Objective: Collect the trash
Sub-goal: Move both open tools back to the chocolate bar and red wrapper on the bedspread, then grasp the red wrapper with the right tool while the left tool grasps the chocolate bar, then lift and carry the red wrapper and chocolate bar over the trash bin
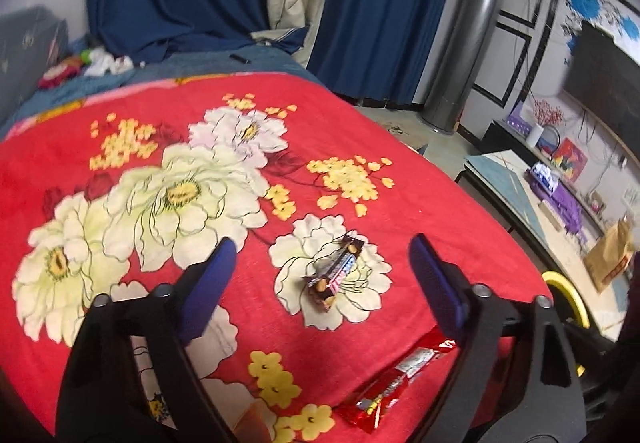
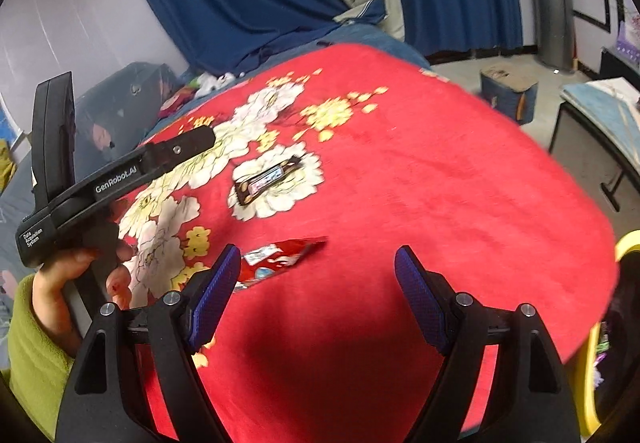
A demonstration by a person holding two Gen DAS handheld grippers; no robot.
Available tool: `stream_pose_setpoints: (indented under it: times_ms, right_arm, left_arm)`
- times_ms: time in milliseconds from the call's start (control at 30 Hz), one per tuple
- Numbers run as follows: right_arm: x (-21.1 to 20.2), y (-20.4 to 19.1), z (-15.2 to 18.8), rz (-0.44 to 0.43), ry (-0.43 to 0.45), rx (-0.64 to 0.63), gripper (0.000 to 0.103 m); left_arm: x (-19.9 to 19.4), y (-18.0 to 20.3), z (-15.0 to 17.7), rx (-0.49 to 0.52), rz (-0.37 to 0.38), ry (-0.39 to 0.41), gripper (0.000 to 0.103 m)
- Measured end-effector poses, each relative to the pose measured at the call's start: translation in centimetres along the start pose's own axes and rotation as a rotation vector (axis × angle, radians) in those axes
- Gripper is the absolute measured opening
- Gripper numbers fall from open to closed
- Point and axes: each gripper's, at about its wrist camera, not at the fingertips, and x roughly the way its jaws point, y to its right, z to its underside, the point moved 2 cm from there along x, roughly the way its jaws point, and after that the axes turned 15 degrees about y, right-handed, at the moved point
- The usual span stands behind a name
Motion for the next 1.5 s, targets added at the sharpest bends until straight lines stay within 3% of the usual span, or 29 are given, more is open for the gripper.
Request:
stream_pose_setpoints:
  times_ms: [200,300,433,500,567,700,733,867,1100,1500]
  right_arm:
    - [3.3,-0.7,0.7,-0.018,-0.064,0.059,0.067]
    - [4.7,-0.7,1.3,-0.014,-0.096,0.063,0.05]
    - [5.4,-0.1,1.8,-0.042,-0.101,0.074,0.016]
    - [5.2,0.2,2.0,-0.053,-0.098,0.069,0.01]
    - [4.8,0.1,2.1,-0.056,-0.089,0.044,0.005]
    - [3.7,0.2,2.2,-0.044,-0.057,0.004,0.002]
    - [3.3,0.5,2.1,-0.042,-0.047,0.009,0.002]
    - [2.0,1.8,1.9,-0.031,-0.026,0.037,0.002]
    - [-1.2,4.2,0.3,0.001,0.049,0.062,0.002]
    - [-6.4,8.7,-2.1,0.067,0.16,0.094,0.001]
  left_arm:
    - [1.4,-0.6,1.1,-0.047,0.054,-0.046,0.058]
    - [2.3,-0.4,1.9,-0.052,0.073,-0.076,0.054]
    - [3.5,-0.1,2.9,-0.065,0.105,-0.117,0.047]
    - [4.0,-0.1,3.4,-0.07,0.111,-0.133,0.044]
    - [4.9,0.0,4.3,-0.077,0.113,-0.173,0.032]
    - [5.3,-0.1,5.1,-0.079,0.103,-0.2,0.023]
    - [5.2,-0.1,5.1,-0.075,0.103,-0.198,0.014]
    - [5.0,0.5,5.1,-0.044,0.106,-0.192,0.011]
    - [3.4,3.0,4.3,0.022,0.13,-0.132,0.009]
    - [1.5,10.2,4.4,0.104,0.264,-0.114,0.008]
